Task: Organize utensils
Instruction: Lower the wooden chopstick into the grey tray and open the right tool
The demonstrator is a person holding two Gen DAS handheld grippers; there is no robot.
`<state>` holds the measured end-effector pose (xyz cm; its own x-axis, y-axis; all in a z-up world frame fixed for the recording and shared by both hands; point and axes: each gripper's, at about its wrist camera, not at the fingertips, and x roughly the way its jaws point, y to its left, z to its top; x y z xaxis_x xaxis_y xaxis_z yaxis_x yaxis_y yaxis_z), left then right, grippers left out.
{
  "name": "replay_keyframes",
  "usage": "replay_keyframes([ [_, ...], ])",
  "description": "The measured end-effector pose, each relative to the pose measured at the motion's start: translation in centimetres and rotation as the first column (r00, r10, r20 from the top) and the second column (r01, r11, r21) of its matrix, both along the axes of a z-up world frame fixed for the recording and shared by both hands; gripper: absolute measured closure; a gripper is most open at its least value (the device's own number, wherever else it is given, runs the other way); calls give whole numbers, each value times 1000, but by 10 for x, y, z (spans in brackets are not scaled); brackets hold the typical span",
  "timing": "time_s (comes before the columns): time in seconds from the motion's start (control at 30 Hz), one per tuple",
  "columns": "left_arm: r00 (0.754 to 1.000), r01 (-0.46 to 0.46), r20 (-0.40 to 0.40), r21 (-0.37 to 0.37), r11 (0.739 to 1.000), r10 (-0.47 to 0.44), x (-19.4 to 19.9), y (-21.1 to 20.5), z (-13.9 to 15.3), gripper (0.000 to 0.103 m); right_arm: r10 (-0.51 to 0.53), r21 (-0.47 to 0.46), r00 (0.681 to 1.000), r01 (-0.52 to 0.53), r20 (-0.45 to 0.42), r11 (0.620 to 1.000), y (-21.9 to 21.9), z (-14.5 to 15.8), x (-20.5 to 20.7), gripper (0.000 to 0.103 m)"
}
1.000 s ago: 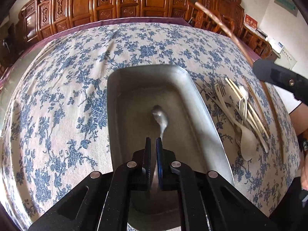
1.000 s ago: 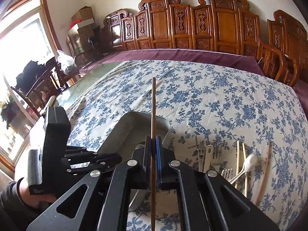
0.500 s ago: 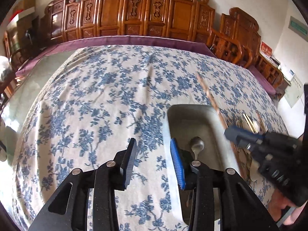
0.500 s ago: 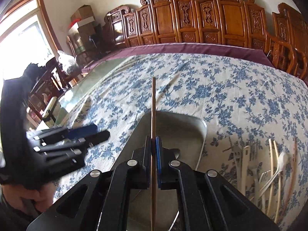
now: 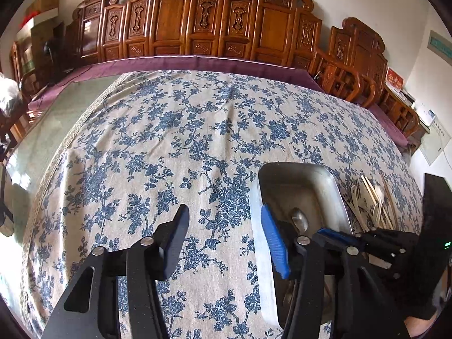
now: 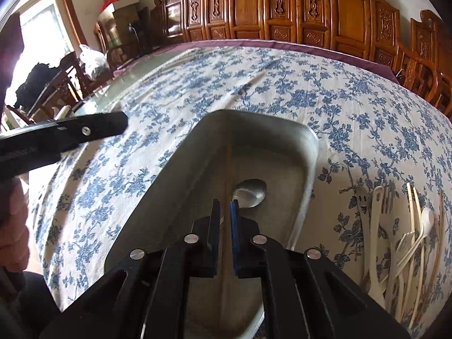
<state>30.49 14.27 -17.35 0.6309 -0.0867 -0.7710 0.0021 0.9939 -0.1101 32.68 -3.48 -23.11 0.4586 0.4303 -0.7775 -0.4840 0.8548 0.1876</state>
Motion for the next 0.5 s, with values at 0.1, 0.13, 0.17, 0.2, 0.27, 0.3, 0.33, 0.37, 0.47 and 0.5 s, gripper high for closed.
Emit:
replay_keyframes([
  [0.1,1000,9,2,-5,1000,-9,-2,-6,1,51,-7,40,1000,5,30,999,-18,18,-6,81],
  [0.13,1000,14,7,-8,1000,-13,-3,-9,2,51,-10,57,999,8,40,998,-25,25,-8,81],
  [0.17,1000,20,11,-8,1000,-20,-5,-12,3,51,-7,76,998,2,62,997,-36,34,-13,81],
  [0.2,999,29,16,-5,1000,-29,-6,-17,5,50,-6,74,996,0,85,997,-47,42,-17,81],
  [0.27,999,43,25,5,999,-43,-9,-27,7,50,-14,51,993,8,119,999,-74,52,-24,81],
  [0.3,998,49,29,6,999,-49,-11,-31,8,50,-20,42,992,15,125,999,-83,54,-26,81],
  [0.33,998,56,36,7,998,-56,-13,-36,10,50,-29,26,990,26,135,999,-97,56,-27,81],
  [0.37,997,64,44,10,998,-64,-16,-43,12,50,-42,-2,987,42,153,999,-114,57,-28,81],
  [0.47,995,83,60,10,996,-84,-25,-58,17,50,-72,-63,979,85,191,994,-152,56,-31,81],
  [0.5,994,91,66,13,996,-92,-28,-65,19,50,-81,-73,977,97,196,993,-161,55,-31,81],
])
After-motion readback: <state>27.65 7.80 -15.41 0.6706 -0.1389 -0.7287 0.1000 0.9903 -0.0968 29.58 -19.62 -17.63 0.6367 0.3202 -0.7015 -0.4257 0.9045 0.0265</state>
